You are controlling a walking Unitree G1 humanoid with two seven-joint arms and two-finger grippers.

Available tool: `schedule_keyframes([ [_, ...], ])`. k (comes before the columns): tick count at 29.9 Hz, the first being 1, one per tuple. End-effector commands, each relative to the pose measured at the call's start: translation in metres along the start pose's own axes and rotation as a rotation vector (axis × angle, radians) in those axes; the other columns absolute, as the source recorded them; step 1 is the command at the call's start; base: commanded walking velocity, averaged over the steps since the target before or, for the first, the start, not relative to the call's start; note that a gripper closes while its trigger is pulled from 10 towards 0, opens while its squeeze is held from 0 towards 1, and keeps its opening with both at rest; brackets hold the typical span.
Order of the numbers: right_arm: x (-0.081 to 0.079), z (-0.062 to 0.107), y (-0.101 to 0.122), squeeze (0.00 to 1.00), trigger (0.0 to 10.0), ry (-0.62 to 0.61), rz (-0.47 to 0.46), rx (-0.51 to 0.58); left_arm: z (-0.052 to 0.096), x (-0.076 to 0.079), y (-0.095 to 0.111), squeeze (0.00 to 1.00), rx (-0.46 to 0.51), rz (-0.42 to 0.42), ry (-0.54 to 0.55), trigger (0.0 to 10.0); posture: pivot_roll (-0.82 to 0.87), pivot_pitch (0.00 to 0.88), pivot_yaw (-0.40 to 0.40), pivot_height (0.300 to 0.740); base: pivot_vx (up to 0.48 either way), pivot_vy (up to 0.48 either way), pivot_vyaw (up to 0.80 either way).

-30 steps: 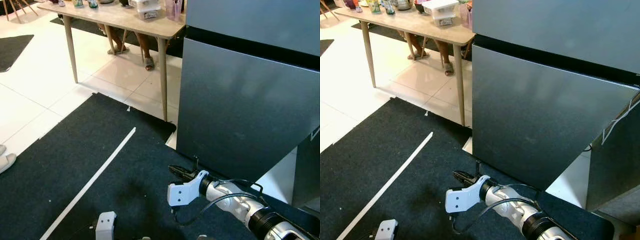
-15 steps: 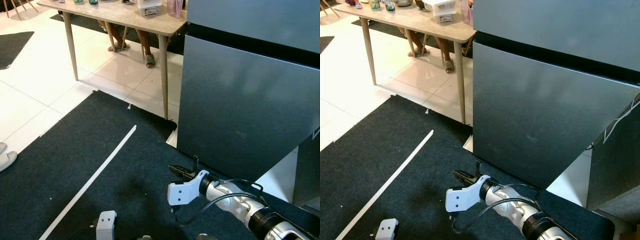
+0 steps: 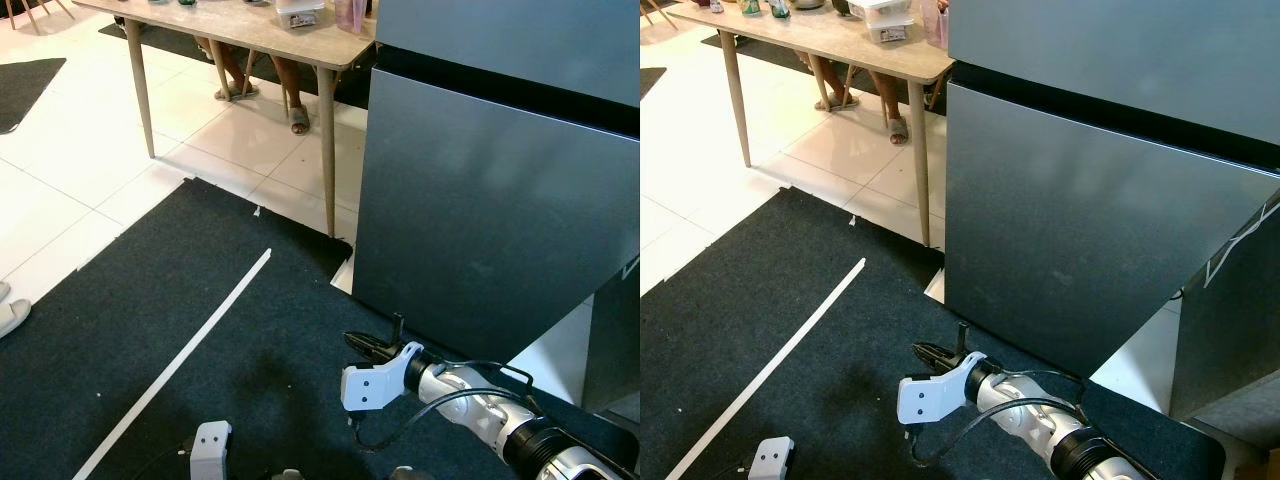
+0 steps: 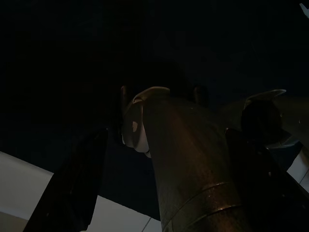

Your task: Restocking fridge

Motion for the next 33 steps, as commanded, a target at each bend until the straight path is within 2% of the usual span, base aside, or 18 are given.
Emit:
schedule_keyframes([
  [1,0.001,0.002,0.002,0.00,10.0,-0.007,-0.010,0.013,0.003,0.005,-0.018,0.00,-0.049,0.023,-0.012,10.0,-0.01,0.151,-0.008,0.740,0.000,0.000,0.00],
  [10,-0.002,0.005,0.003,0.00,10.0,0.006,-0.009,0.032,0.001,0.008,-0.013,0.00,-0.039,0.022,-0.017,10.0,-0.03,0.151,-0.009,0.740,0.000,0.000,0.00],
  [12,0.001,0.006,-0.001,0.00,10.0,-0.001,-0.144,0.020,0.000,0.011,-0.014,0.00,-0.041,0.019,-0.023,10.0,-0.02,0.149,-0.010,0.740,0.000,0.000,0.00],
  [15,0.052,0.016,-0.021,0.00,10.0,-0.286,-0.500,0.003,0.000,0.011,-0.013,0.00,-0.037,0.029,-0.018,10.0,-0.02,0.142,-0.013,0.740,0.000,0.000,0.00],
  [17,0.073,0.029,-0.042,0.00,10.0,-0.413,-0.622,-0.038,-0.001,0.011,-0.014,0.00,-0.039,0.027,-0.021,10.0,-0.02,0.142,-0.013,0.740,0.000,0.000,0.00],
  [18,0.073,0.029,-0.042,0.00,10.0,-0.413,-0.622,-0.038,-0.001,0.011,-0.014,0.00,-0.039,0.027,-0.021,10.0,-0.02,0.142,-0.013,0.740,0.000,0.000,0.00],
  [19,0.080,0.039,-0.058,0.00,10.0,-0.477,-0.688,-0.077,-0.001,0.012,-0.014,0.00,-0.041,0.023,-0.024,10.0,-0.02,0.142,-0.013,0.740,0.000,0.000,0.00],
  [21,0.083,0.061,-0.092,0.00,10.0,-0.581,-0.845,-0.182,-0.001,0.011,-0.013,0.00,-0.042,0.019,-0.023,10.0,-0.03,0.132,-0.014,0.740,0.000,0.000,0.00],
  [22,0.083,0.061,-0.092,0.00,10.0,-0.581,-0.845,-0.182,-0.001,0.011,-0.013,0.00,-0.042,0.019,-0.023,10.0,-0.03,0.132,-0.014,0.740,0.000,0.000,0.00],
  [23,0.075,0.076,-0.114,0.00,10.0,-0.616,-0.942,-0.265,-0.001,0.011,-0.011,0.00,-0.041,0.018,-0.022,10.0,-0.03,0.131,-0.017,0.740,0.000,0.000,0.00],
  [24,0.075,0.076,-0.114,0.00,10.0,-0.616,-0.942,-0.265,-0.001,0.011,-0.011,0.00,-0.041,0.018,-0.022,10.0,-0.03,0.131,-0.017,0.740,0.000,0.000,0.00],
  [26,0.043,0.109,-0.153,0.00,10.0,-0.674,-1.153,-0.427,-0.003,0.011,-0.005,0.00,-0.028,0.013,-0.023,10.0,-0.03,0.127,-0.019,0.740,0.000,0.000,0.00],
  [27,0.043,0.109,-0.153,0.00,10.0,-0.674,-1.153,-0.427,-0.003,0.011,-0.005,0.00,-0.028,0.013,-0.023,10.0,-0.03,0.127,-0.019,0.740,0.000,0.000,0.00],
  [29,0.012,0.135,-0.174,0.00,10.0,-0.731,-1.270,-0.563,-0.004,0.011,-0.002,0.00,-0.021,0.014,-0.022,10.0,-0.03,0.118,-0.022,0.740,0.000,0.000,0.00],
  [30,0.012,0.135,-0.174,0.00,10.0,-0.731,-1.270,-0.563,-0.004,0.011,-0.002,0.00,-0.021,0.014,-0.022,10.0,-0.03,0.118,-0.022,0.740,0.000,0.000,0.00],
  [31,-0.012,0.147,-0.181,0.00,10.0,-0.733,-1.331,-0.640,-0.004,0.011,-0.003,0.00,-0.025,0.012,-0.021,10.0,-0.04,0.113,-0.021,0.740,0.000,0.000,0.00],
  [32,-0.045,0.159,-0.185,0.00,10.0,-0.708,-1.389,-0.739,-0.004,0.011,-0.004,0.00,-0.029,0.010,-0.021,10.0,-0.03,0.108,-0.023,0.740,0.000,0.000,0.00],
  [33,-0.045,0.159,-0.185,0.00,10.0,-0.708,-1.389,-0.739,-0.004,0.011,-0.004,0.00,-0.029,0.010,-0.021,10.0,-0.03,0.108,-0.023,0.740,0.000,0.000,0.00],
])
Point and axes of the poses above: a point about 5 cm out from each wrist's last joint towards the gripper, its own z axis pointing back from the gripper into the wrist, its own y axis along the axis of the wrist's last joint, x = y × z, the point moved 6 cm from there along -z, pointing out of the wrist towards the gripper, and after that the axes turned 15 degrees about -z, right-handed, at the moved point
